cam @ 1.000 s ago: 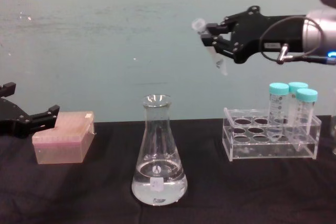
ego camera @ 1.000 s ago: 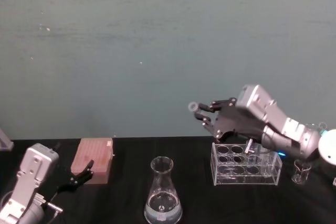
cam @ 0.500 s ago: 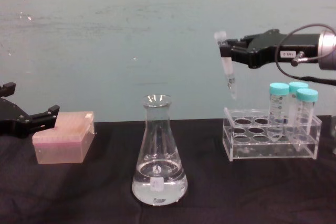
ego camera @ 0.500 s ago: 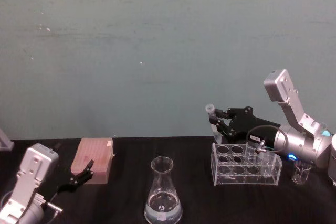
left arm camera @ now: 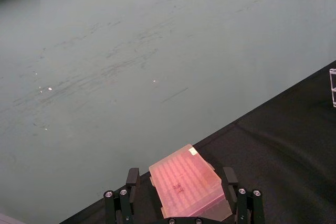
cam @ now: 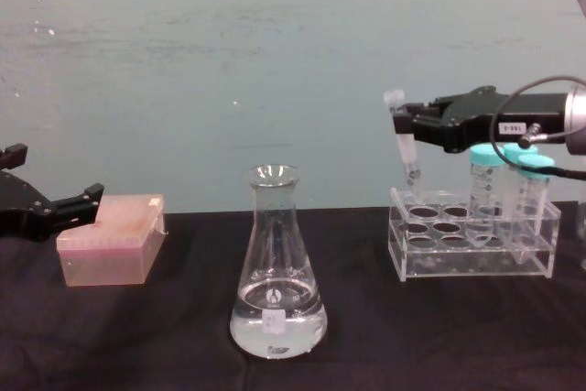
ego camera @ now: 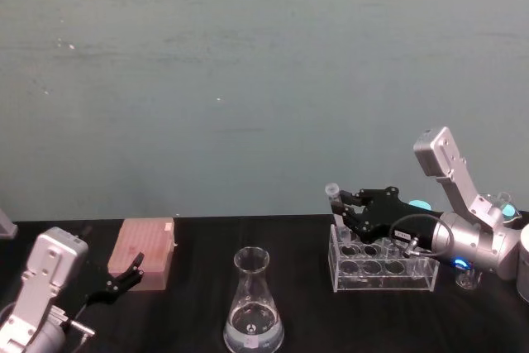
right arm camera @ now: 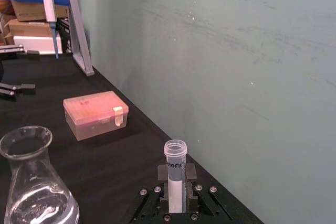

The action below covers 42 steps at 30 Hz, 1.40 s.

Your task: Pour the liquid from the test tube into the beaker using one hand.

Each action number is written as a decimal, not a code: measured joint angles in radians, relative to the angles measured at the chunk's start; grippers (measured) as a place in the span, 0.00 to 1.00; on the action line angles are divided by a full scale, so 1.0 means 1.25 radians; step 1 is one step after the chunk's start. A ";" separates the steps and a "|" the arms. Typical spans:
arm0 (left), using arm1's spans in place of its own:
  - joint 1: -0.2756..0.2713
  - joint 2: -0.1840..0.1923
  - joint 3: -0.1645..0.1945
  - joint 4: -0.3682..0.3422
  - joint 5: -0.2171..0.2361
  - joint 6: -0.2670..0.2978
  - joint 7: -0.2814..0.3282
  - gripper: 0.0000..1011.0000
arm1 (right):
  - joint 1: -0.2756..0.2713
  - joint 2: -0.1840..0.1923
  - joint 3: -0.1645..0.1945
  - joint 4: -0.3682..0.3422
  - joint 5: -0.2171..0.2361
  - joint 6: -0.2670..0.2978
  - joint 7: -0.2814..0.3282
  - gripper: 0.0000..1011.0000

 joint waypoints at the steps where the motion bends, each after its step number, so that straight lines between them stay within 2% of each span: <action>1: 0.000 0.000 0.000 0.000 0.000 0.000 0.000 0.99 | -0.001 0.000 -0.001 0.001 0.000 0.000 0.000 0.19; 13: 0.000 0.000 0.000 0.000 0.000 0.000 0.000 0.99 | -0.003 0.003 -0.004 0.017 -0.004 -0.008 -0.005 0.19; 32: 0.000 0.000 0.000 0.000 0.000 0.000 0.000 0.99 | 0.031 -0.027 -0.014 0.118 -0.020 -0.025 0.007 0.19; 42: 0.000 0.000 0.000 0.000 0.000 0.000 0.000 0.99 | 0.043 -0.039 -0.013 0.150 -0.025 -0.032 0.018 0.19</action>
